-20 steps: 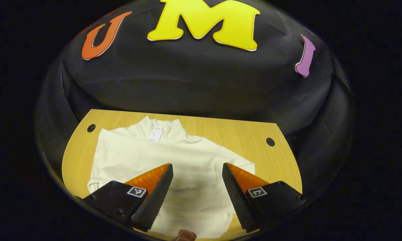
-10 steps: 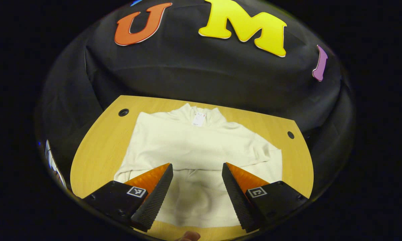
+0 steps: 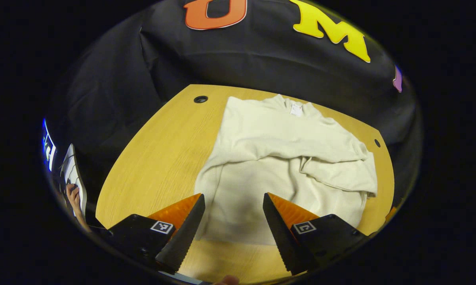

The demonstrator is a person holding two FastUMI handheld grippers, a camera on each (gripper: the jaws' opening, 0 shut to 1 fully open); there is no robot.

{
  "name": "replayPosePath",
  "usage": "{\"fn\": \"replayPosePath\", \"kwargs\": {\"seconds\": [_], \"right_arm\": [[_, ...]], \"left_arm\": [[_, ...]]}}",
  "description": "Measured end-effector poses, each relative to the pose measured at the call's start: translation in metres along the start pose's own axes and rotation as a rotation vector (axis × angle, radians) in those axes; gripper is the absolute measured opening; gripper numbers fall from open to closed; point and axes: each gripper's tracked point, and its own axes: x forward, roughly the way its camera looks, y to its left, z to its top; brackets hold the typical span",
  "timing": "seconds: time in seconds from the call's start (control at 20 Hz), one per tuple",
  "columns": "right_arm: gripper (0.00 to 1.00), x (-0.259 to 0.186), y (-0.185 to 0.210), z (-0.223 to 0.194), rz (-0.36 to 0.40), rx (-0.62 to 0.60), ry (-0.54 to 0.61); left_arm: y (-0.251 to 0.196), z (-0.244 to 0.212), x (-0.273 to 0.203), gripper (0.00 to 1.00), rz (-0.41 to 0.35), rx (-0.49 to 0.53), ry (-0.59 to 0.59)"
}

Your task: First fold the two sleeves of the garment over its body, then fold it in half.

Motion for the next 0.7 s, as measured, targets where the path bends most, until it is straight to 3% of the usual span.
{"fn": "replayPosePath", "kwargs": {"seconds": [0.1, 0.2, 0.25, 0.3, 0.35, 0.4, 0.55, 0.6, 0.65, 0.7], "right_arm": [[0.94, 0.015, -0.005, -0.011, -0.033, 0.020, 0.042], [0.98, 0.030, -0.015, -0.025, -0.090, 0.030, 0.100], [0.98, 0.039, -0.016, -0.035, -0.104, 0.041, 0.132], [0.94, 0.043, -0.015, -0.042, -0.102, 0.058, 0.164], [0.98, 0.049, -0.014, -0.049, -0.104, 0.069, 0.192], [0.94, 0.054, -0.017, -0.055, -0.120, 0.071, 0.217], [0.98, 0.063, -0.022, -0.071, -0.146, 0.092, 0.285], [0.94, 0.064, -0.024, -0.077, -0.151, 0.103, 0.316], [0.94, 0.068, -0.026, -0.082, -0.155, 0.122, 0.337], [0.94, 0.071, -0.028, -0.087, -0.165, 0.136, 0.363]], "left_arm": [[0.021, -0.013, -0.001, 0.94, 0.021, -0.020, 0.032], [0.038, -0.034, 0.003, 0.94, 0.040, -0.032, 0.079], [0.043, -0.041, 0.008, 1.00, 0.044, -0.040, 0.110], [0.050, -0.046, 0.011, 0.94, 0.042, -0.045, 0.136], [0.050, -0.054, 0.014, 0.94, 0.045, -0.052, 0.161], [0.053, -0.062, 0.018, 0.94, 0.041, -0.059, 0.193], [0.051, -0.078, 0.026, 0.94, 0.018, -0.075, 0.270], [0.051, -0.080, 0.027, 1.00, 0.015, -0.067, 0.289], [0.050, -0.083, 0.031, 0.94, 0.008, -0.066, 0.314], [0.048, -0.084, 0.033, 0.94, 0.004, -0.067, 0.338]]}}
